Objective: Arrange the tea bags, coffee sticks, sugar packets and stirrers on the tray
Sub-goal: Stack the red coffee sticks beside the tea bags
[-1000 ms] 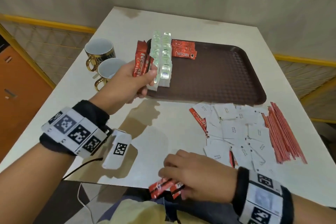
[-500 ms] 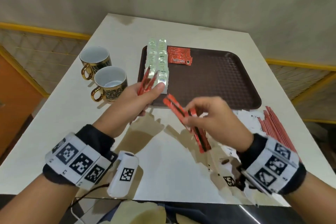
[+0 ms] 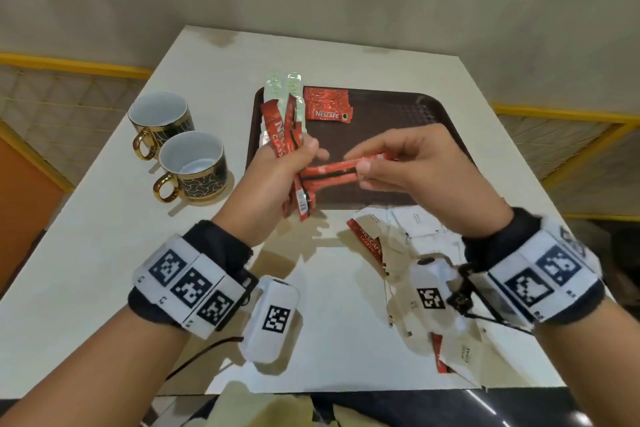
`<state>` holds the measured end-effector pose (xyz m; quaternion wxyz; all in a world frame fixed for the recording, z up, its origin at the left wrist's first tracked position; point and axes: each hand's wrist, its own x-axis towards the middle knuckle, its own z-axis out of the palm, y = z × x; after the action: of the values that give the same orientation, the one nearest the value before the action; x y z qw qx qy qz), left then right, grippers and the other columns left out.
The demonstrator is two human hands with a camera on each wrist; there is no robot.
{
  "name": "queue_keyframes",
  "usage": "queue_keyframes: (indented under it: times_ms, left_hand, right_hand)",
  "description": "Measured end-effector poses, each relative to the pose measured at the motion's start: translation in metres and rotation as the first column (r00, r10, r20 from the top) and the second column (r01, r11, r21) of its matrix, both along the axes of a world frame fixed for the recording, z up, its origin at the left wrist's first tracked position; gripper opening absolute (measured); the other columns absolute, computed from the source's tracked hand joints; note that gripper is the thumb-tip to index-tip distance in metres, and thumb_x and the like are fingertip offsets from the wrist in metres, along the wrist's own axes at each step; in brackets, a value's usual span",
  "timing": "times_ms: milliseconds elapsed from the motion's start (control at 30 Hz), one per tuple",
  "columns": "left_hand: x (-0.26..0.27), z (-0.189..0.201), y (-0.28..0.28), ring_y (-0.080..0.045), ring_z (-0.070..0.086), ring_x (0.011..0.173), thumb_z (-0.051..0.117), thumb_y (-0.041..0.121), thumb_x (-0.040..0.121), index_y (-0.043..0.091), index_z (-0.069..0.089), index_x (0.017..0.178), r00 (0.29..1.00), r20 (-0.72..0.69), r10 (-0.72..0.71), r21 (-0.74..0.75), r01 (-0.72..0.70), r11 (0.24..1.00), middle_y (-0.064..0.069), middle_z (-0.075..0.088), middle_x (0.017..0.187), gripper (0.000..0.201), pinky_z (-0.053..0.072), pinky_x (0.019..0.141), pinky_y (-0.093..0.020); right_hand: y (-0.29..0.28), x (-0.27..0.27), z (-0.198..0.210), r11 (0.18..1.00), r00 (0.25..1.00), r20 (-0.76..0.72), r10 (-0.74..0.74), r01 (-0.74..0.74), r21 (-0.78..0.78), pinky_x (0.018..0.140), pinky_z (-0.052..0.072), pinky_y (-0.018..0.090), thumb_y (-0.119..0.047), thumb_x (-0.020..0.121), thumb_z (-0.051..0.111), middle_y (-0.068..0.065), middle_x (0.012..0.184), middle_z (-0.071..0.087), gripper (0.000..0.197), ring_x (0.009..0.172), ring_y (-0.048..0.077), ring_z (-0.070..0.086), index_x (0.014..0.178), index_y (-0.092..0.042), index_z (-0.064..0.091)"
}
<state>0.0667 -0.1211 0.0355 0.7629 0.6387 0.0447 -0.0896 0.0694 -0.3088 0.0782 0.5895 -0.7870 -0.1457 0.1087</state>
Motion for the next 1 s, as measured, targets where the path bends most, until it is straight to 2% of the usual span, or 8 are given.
queue_keyframes:
  times_ms: [100,267,400,567,633,733,900,1000]
  left_hand:
    - [-0.001,0.01,-0.009,-0.016,0.068,0.074,0.052,0.035,0.095,0.012,0.064,0.1,0.98,0.017,-0.198,-0.012,0.198,0.98,-0.002,0.07,0.082,0.027,0.055,0.067,-0.03]
    - [-0.001,0.018,-0.007,-0.012,0.062,0.061,0.053,0.033,0.089,0.01,0.057,0.116,0.916,-0.036,-0.4,0.009,0.4,0.916,-0.004,0.072,0.087,0.036,0.054,0.06,-0.026]
    - [-0.002,0.009,0.002,-0.013,0.057,0.064,0.051,0.022,0.098,0.011,0.059,0.12,0.934,-0.082,-0.347,0.041,0.351,0.936,-0.001,0.061,0.086,0.026,0.047,0.061,-0.03]
    - [-0.003,0.002,0.006,-0.013,0.061,0.073,0.049,0.01,0.099,0.013,0.059,0.124,0.95,-0.107,-0.292,0.029,0.297,0.954,-0.001,0.058,0.086,0.026,0.053,0.07,-0.026]
    - [-0.003,0.003,0.003,-0.013,0.062,0.073,0.049,0.009,0.099,0.012,0.059,0.122,0.952,-0.106,-0.288,0.023,0.292,0.956,-0.001,0.058,0.085,0.026,0.055,0.069,-0.024]
    - [-0.003,0.006,0.003,-0.013,0.062,0.072,0.05,0.01,0.099,0.012,0.059,0.122,0.959,-0.098,-0.267,0.009,0.269,0.963,-0.001,0.058,0.084,0.025,0.054,0.066,-0.023]
    - [-0.004,0.007,0.01,-0.013,0.063,0.073,0.05,0.012,0.099,0.014,0.061,0.12,0.97,-0.088,-0.227,0.007,0.229,0.973,-0.001,0.06,0.085,0.024,0.054,0.066,-0.024]
    - [-0.004,0.008,0.013,-0.015,0.066,0.078,0.05,0.011,0.098,0.015,0.061,0.118,0.974,-0.082,-0.212,0.005,0.213,0.977,-0.001,0.063,0.085,0.023,0.055,0.073,-0.029]
  right_hand:
    - [0.003,0.01,0.012,0.982,0.992,0.075,0.103,-0.089,-0.166,0.074,0.06,0.028,0.002,0.084,0.069,0.011,0.087,0.073,0.015,0.078,0.022,0.072,0.096,-0.006,0.074]
    - [0.004,0.027,0.007,0.865,0.871,0.486,0.08,0.181,-0.467,0.061,0.042,0.011,-0.022,0.069,0.084,-0.006,0.079,0.064,0.025,0.064,0.001,0.056,0.084,-0.013,0.066]
    - [-0.014,0.028,-0.014,0.861,0.911,0.411,-0.036,0.237,-0.45,0.064,0.046,0.02,-0.033,0.077,0.078,-0.004,0.078,0.064,0.024,0.067,0.006,0.056,0.08,-0.015,0.062]
    - [-0.01,0.01,-0.067,0.269,0.985,0.07,0.159,0.025,-0.963,0.062,0.044,0.03,-0.051,0.088,0.061,0.0,0.075,0.052,0.036,0.071,0.023,0.057,0.082,-0.016,0.052]
    - [-0.004,0.006,-0.076,0.197,0.973,0.083,0.217,0.04,-0.98,0.061,0.038,0.031,-0.038,0.093,0.058,0.0,0.074,0.042,0.027,0.078,0.029,0.059,0.084,-0.014,0.047]
    - [-0.005,0.009,-0.075,0.23,0.963,0.097,0.25,0.038,-0.972,0.065,0.041,0.034,-0.024,0.095,0.053,0.004,0.082,0.046,0.013,0.079,0.03,0.058,0.088,-0.013,0.053]
    - [-0.034,0.018,-0.045,0.513,0.974,0.192,0.123,0.103,-0.852,0.063,0.052,0.036,-0.014,0.084,0.056,0.003,0.06,0.057,0.028,0.062,0.027,0.059,0.056,-0.017,0.055]
    - [-0.063,0.015,-0.03,0.454,0.947,0.304,0.105,0.226,-0.862,0.058,0.053,0.039,-0.009,0.086,0.055,0.005,0.057,0.058,0.029,0.055,0.025,0.058,0.058,-0.014,0.058]
